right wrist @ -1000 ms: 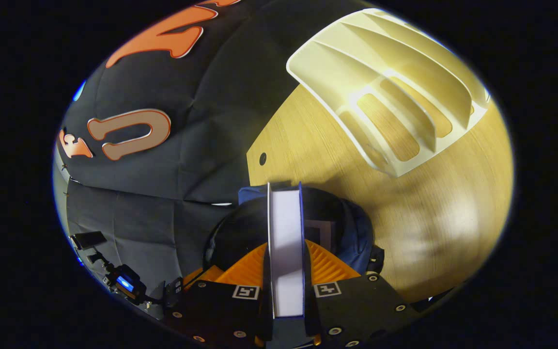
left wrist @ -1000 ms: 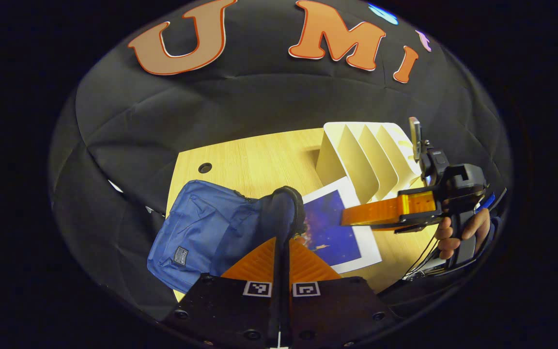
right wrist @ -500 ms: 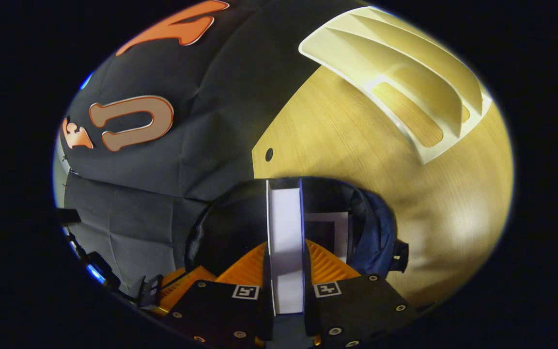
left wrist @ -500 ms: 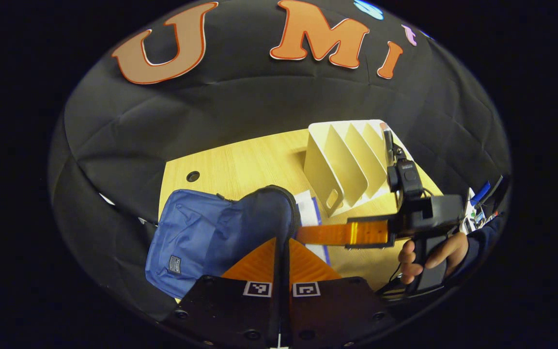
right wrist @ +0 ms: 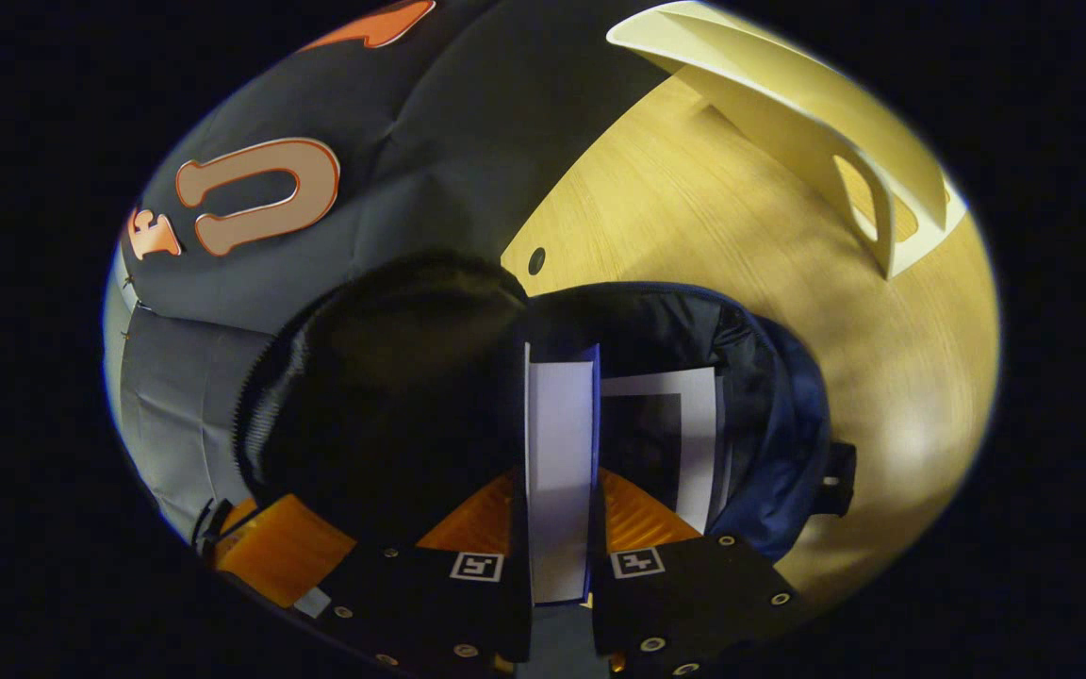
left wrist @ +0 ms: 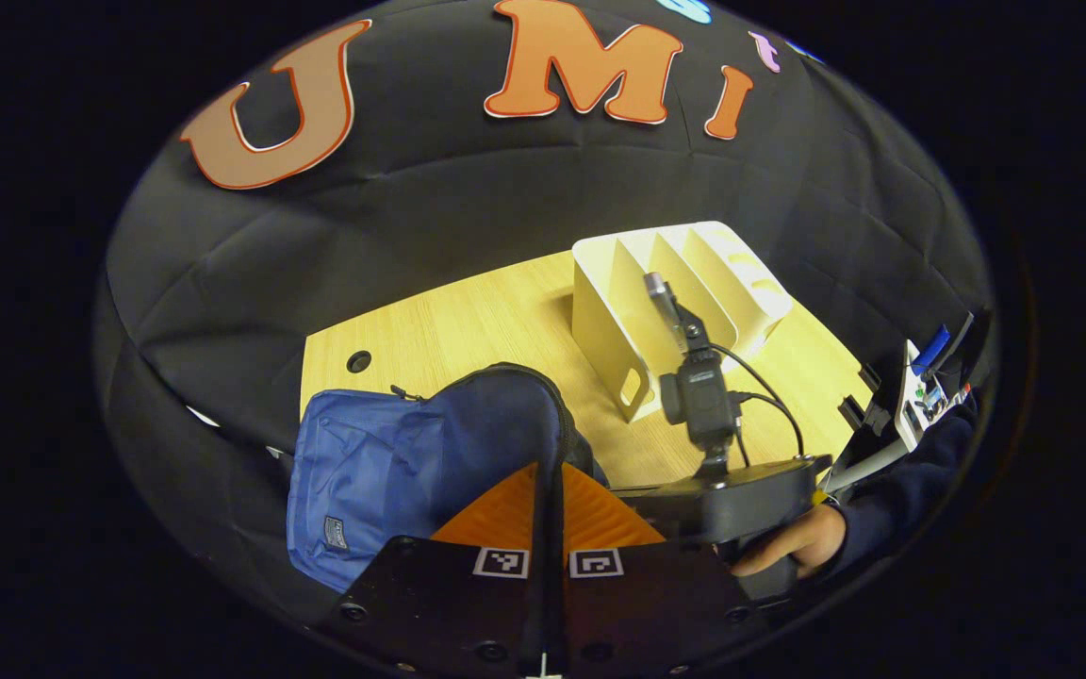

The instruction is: Open the schoolbag, grab two books from the bookshelf and put them into the schoolbag.

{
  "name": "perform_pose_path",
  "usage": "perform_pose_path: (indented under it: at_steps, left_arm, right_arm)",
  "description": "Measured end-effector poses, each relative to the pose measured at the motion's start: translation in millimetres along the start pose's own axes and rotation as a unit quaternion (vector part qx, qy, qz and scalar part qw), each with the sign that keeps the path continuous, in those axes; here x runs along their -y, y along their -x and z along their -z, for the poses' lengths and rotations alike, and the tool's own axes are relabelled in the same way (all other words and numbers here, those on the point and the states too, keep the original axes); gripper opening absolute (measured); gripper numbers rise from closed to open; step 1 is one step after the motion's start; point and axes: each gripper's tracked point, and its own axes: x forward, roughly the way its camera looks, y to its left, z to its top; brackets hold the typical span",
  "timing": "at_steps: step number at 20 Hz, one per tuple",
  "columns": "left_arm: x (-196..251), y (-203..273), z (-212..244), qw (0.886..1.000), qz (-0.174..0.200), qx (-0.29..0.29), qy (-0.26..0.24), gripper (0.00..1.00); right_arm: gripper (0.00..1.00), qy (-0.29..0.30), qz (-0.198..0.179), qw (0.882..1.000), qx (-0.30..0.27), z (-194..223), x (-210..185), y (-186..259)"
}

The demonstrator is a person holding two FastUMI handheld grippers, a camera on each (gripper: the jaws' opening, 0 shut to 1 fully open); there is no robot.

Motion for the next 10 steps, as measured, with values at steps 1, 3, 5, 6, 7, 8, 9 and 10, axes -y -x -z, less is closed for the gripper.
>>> perform_pose_path:
  at_steps: [1,3,5,6,7,8,9,10]
  left_arm:
    - [-3.8,0.6,1.8,1.000,-0.002,0.003,0.010,0.01]
    - [-13.6,-0.2,5.0,0.999,-0.010,0.005,0.030,0.01]
    - [-16.7,-0.2,7.9,0.999,-0.009,0.004,0.046,0.02]
    - [-15.9,-0.7,7.4,0.999,-0.008,0.006,0.048,0.02]
    - [-16.8,-1.0,7.5,0.999,-0.010,0.007,0.049,0.02]
    - [-19.0,-2.5,10.2,0.999,-0.015,0.005,0.049,0.02]
    - [-21.3,-2.3,13.1,0.998,-0.020,0.002,0.052,0.02]
    - [-21.4,-4.8,12.5,0.998,-0.019,0.001,0.055,0.02]
  right_arm:
    - [0.29,-0.006,-0.001,1.000,-0.011,2.9,2.2,0.9]
    - [0.37,-0.015,0.032,0.999,-0.015,-1.0,13.3,7.0]
    - [0.41,-0.009,0.042,0.999,-0.005,-10.5,18.6,16.7]
    - [0.43,-0.008,0.044,0.999,-0.004,-13.0,15.7,23.2]
    - [0.65,-0.012,0.037,0.999,-0.006,-14.5,13.4,26.9]
    - [0.51,-0.016,0.024,1.000,0.000,-20.7,8.7,32.7]
    - [0.71,-0.015,0.023,1.000,0.014,-30.4,8.1,39.0]
    - [0.58,-0.009,0.026,0.999,0.029,-41.2,11.2,45.8]
